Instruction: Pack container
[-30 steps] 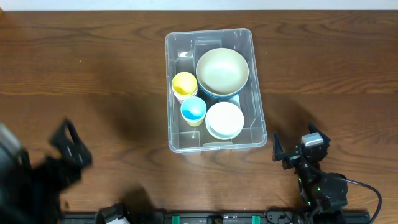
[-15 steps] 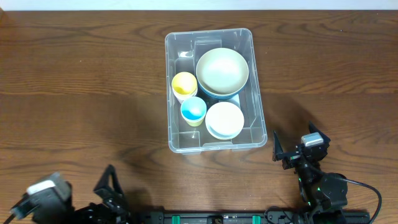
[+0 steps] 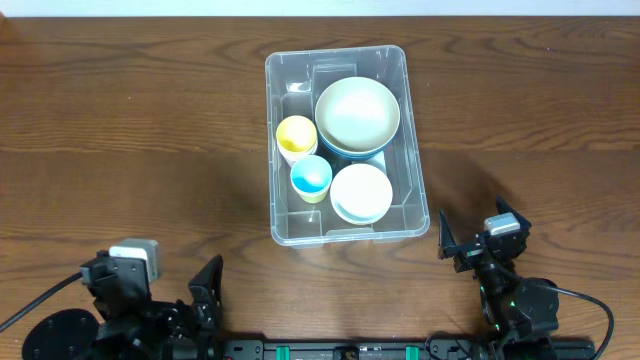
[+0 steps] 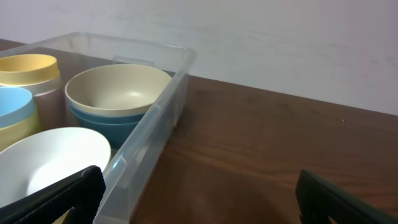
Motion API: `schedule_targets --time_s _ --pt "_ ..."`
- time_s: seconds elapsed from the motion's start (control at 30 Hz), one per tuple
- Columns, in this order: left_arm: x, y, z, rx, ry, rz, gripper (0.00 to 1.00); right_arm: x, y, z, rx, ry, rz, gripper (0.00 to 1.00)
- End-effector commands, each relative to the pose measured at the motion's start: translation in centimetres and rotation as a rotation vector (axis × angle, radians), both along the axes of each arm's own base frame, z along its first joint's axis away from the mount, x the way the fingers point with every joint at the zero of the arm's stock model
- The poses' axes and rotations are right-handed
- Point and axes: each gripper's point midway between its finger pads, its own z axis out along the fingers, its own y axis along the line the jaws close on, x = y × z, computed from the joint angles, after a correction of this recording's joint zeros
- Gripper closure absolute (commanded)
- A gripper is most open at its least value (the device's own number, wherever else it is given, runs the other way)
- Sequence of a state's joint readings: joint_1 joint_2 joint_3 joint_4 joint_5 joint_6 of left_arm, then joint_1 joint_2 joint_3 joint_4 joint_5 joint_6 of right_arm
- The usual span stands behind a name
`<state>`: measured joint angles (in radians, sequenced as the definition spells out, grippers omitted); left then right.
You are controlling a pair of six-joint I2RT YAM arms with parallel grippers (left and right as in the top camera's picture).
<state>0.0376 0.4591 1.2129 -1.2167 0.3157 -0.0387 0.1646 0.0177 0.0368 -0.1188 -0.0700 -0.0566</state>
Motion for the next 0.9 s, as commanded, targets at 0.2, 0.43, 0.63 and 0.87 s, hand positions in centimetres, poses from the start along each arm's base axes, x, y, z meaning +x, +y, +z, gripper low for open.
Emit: schedule_targets --time_s 0.2,0.43,0.63,0.87 --pt "-0.7 -0.3 -1.3 -0.047 0.069 0.012 0.02 0.1 -0.5 -0.3 -0.014 0.003 -0.023 0.01" --pt "-0.1 -0.2 -0.4 -0.026 0.02 0.005 0.02 0.1 -0.5 -0.3 -0.013 0.003 -0.023 0.01" --pt "-0.2 -0.2 -1.4 0.025 0.041 -0.028 0.02 0.1 -0.5 -0.3 -0.013 0.003 -0.023 0.01" --pt "0.8 -0.2 -5.5 0.042 0.091 -0.047 0.02 0.1 -0.5 -0.3 -0.013 0.003 -0.023 0.01"
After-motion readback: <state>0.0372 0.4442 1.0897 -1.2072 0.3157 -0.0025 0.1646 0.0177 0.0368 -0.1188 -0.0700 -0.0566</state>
